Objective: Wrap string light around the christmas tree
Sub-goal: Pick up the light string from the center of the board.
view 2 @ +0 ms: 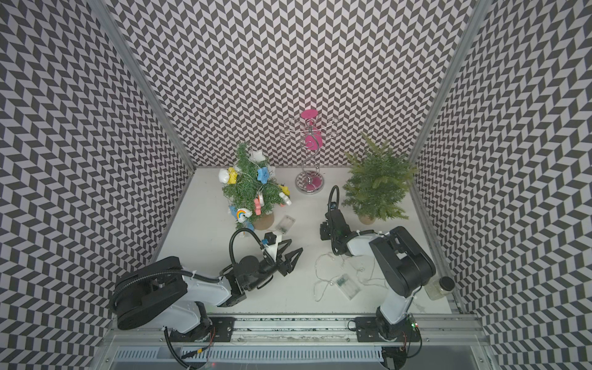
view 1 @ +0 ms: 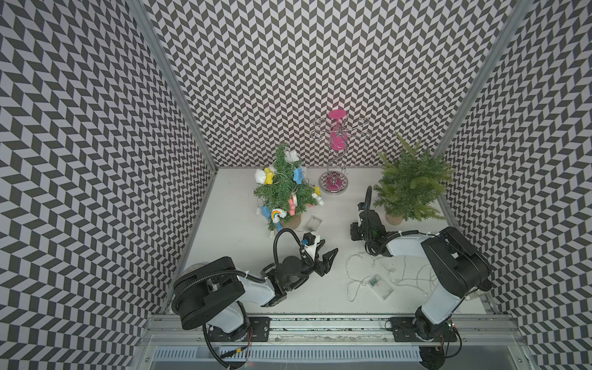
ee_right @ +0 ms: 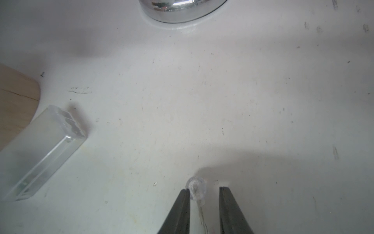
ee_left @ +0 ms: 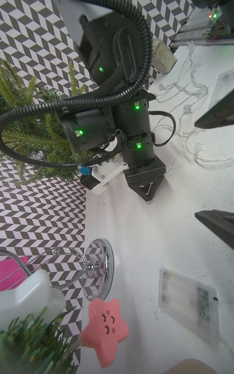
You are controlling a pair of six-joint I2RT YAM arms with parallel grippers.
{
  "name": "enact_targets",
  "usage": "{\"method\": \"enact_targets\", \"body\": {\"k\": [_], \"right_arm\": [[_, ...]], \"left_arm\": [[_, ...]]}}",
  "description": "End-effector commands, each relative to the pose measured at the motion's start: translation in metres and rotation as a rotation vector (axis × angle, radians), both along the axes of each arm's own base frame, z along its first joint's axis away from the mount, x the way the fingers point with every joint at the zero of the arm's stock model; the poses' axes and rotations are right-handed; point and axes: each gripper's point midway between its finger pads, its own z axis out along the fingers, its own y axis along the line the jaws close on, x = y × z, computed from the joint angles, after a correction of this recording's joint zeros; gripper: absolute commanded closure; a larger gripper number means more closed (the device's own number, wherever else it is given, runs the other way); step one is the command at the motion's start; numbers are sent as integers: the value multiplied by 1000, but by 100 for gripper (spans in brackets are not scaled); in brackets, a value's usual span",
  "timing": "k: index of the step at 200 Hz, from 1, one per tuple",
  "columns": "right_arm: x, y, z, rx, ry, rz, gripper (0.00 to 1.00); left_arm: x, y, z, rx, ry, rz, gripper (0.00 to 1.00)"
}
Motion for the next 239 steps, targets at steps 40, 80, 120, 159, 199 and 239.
{"method": "enact_targets", "body": {"k": [40,80,120,159,199,239], "right_arm": [[-7,-2,-10,-4,9,14,79],[-10,-5,-12,-28,9,-6,94],[-9,2,23,42,-76,19,100],[-17,15,74,166,-177,82,100],[-37,28,122,292,-271,188,100],[-58,37,155,359,-336,273,100]], "left_arm": [[2,1,9,-29,-21,8,36],[1,4,10,-33,-19,10,36],[1,1,7,-46,-5,-13,36],[5,-8,0,-67,23,-66,35],[3,-36,-7,-74,22,-168,27],[4,-66,-10,-123,18,-243,17]]}}
